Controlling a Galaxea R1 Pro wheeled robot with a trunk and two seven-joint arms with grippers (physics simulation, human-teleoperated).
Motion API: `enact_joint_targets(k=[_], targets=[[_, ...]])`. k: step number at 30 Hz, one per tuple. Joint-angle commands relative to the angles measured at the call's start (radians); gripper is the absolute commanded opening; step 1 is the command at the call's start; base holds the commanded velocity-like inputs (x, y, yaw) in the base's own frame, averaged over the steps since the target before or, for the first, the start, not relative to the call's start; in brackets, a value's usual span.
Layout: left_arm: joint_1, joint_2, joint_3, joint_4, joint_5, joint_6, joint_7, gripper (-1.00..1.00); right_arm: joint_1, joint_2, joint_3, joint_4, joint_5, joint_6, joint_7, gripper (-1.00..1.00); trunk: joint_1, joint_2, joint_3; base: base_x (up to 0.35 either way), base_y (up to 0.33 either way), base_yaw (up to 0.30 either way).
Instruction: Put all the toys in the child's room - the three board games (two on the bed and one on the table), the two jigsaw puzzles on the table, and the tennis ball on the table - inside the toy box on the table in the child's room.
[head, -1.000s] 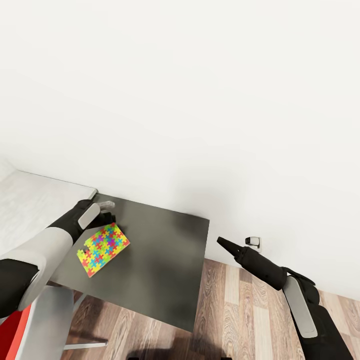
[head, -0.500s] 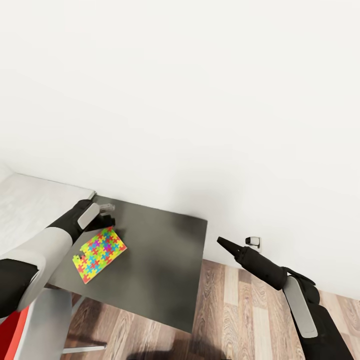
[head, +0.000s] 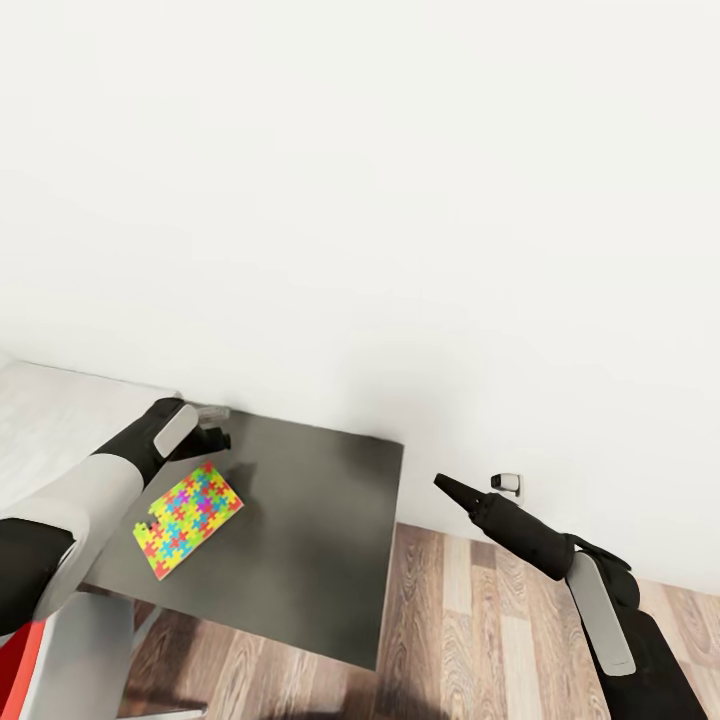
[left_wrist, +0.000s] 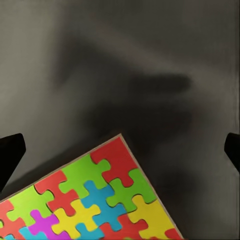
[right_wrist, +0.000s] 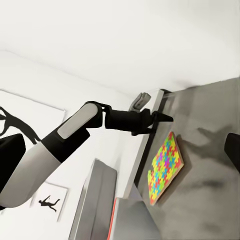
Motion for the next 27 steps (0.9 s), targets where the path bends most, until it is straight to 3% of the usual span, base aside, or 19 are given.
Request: enact_joint_targets(k=[1,16,27], targets=[[-0.001,0.001,-0.007,-0.002,0.011,0.004,0.007,1.0,0.0,0.0,0.0,0.0,-0.003,0.005,0.001,1.0,0.001,-0.002,0.0,0.0,0.0,-0.096],[-0.001,0.004,-0.01,0.005,0.008,0.017,0.019,1.0,-0.001,0.0,-0.001,0.0,-0.001,0.004,0.001,1.0,0.001,-0.002,0.02,0.0,0.0,-0.087],[-0.001,0.007,-0.013,0.008,0.006,0.018,0.019,1.0,-0.001,0.0,0.001,-0.002,0.0,0.005,0.0,1.0,0.001,-0.002,0.023,0.0,0.0,0.043]])
